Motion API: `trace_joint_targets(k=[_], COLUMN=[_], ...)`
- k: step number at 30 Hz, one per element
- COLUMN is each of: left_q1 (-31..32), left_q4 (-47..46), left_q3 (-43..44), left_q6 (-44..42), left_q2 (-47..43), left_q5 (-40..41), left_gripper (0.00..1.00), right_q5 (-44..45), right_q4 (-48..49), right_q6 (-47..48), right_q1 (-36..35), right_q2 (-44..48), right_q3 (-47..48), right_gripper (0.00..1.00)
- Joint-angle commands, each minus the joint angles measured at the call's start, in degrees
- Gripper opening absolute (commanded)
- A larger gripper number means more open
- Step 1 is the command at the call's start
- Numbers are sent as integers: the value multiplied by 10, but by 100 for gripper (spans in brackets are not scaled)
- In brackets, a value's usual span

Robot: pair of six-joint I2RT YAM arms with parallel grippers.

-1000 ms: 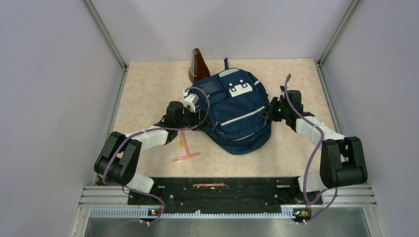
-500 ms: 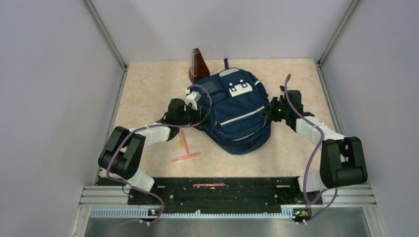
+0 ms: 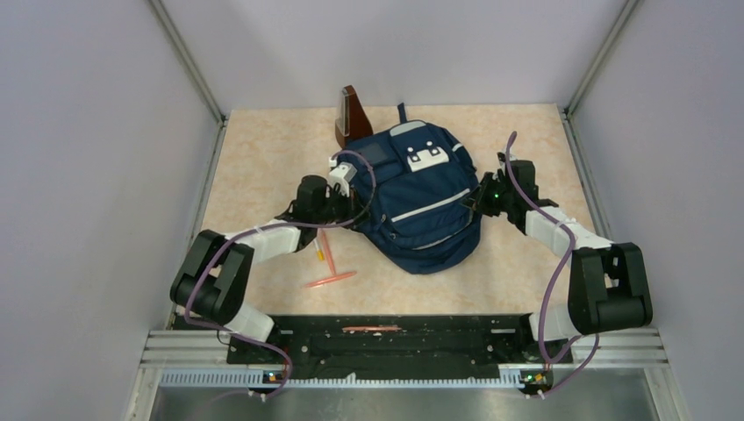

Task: Pack the student bag
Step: Zip the student bag at the center of the board.

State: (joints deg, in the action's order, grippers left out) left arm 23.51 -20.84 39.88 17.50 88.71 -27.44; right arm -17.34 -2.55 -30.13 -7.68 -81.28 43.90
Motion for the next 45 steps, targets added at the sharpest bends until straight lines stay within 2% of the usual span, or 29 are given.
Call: trace_joint_targets(k=[1,6,11,19,29,35,39,45], left_q1=[34,67,85,150,207,224,233,249], left_q4=[47,135,144,121,103,78,63,54], left_q3=[-4,2,-11,-8,5,29,67,122], left_q6=[-24,-43,-29,10,66,103,130,161], left_q2=[-49,-75,-89,-75,-73,-64,-41,10], left_q5=[-27,19,12,14,32,40,15,-5], left_gripper=[0,0,0,0,0,0,0,0], right_q5=[4,6,5,1,19,55,75,157], right_q4=[51,51,63,102,164,189,205,240], right_q6=[-18,-19,-29,-81,-174,-211,-225,-222], right_q1=[3,3,3,4,3,-3,-16,-79], right_q2=[16,14,13,42,141,188,191,175], right_q3=[20,20,15,-1,-41,-77,-96,-121], right_gripper=[0,0,0,0,0,0,0,0])
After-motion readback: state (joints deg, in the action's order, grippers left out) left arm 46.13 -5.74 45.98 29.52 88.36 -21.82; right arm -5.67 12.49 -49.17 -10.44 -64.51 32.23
